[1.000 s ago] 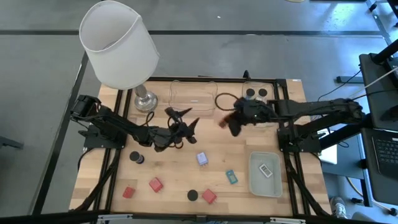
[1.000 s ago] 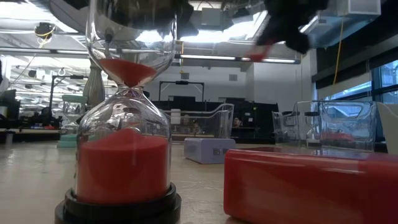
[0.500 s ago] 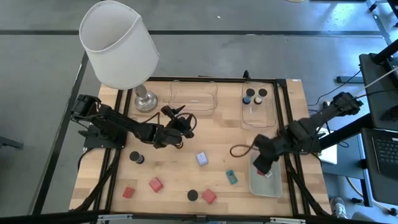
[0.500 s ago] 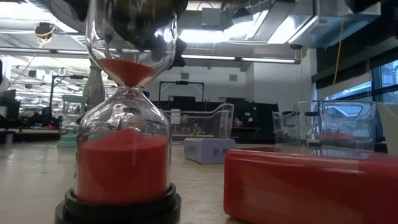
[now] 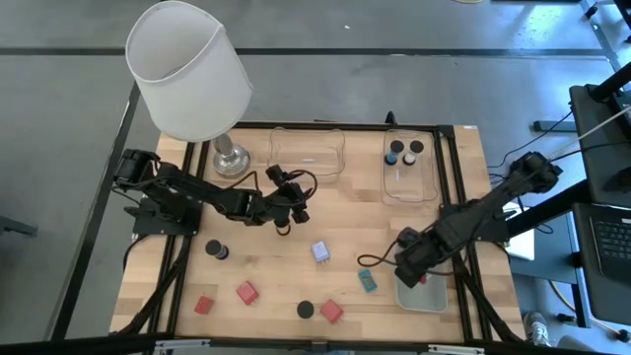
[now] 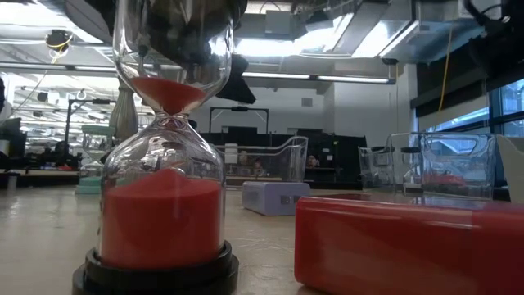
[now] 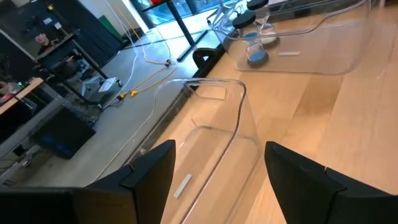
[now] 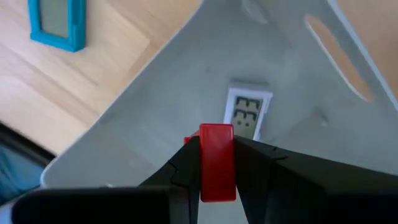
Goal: Pick & Place Office items
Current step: Put the red digital clock into the gray bin
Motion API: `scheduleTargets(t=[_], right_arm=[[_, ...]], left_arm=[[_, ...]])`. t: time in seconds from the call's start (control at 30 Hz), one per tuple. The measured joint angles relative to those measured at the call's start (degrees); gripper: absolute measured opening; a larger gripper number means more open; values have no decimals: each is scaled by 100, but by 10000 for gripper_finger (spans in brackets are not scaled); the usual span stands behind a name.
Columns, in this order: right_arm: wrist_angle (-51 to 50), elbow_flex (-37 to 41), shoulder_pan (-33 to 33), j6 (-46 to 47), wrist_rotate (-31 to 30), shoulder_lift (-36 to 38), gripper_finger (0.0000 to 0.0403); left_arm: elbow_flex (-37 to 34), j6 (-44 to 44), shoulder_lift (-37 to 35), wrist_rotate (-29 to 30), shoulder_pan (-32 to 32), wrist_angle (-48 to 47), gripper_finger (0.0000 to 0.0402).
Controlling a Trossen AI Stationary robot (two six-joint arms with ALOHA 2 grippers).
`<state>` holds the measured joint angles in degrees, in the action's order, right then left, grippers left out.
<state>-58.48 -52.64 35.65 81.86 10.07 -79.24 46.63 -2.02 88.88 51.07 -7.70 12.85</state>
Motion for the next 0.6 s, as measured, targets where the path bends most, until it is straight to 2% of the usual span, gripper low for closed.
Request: scheduleTargets(t=[0.33, 0.6], right_arm=[[61, 2, -104, -432, -17, -746, 80], [59, 2, -160, -781, -22, -787, 94]], left_arm=[[0, -4, 0, 23, -4, -192, 243], [0, 4, 0, 44, 33, -241, 243]])
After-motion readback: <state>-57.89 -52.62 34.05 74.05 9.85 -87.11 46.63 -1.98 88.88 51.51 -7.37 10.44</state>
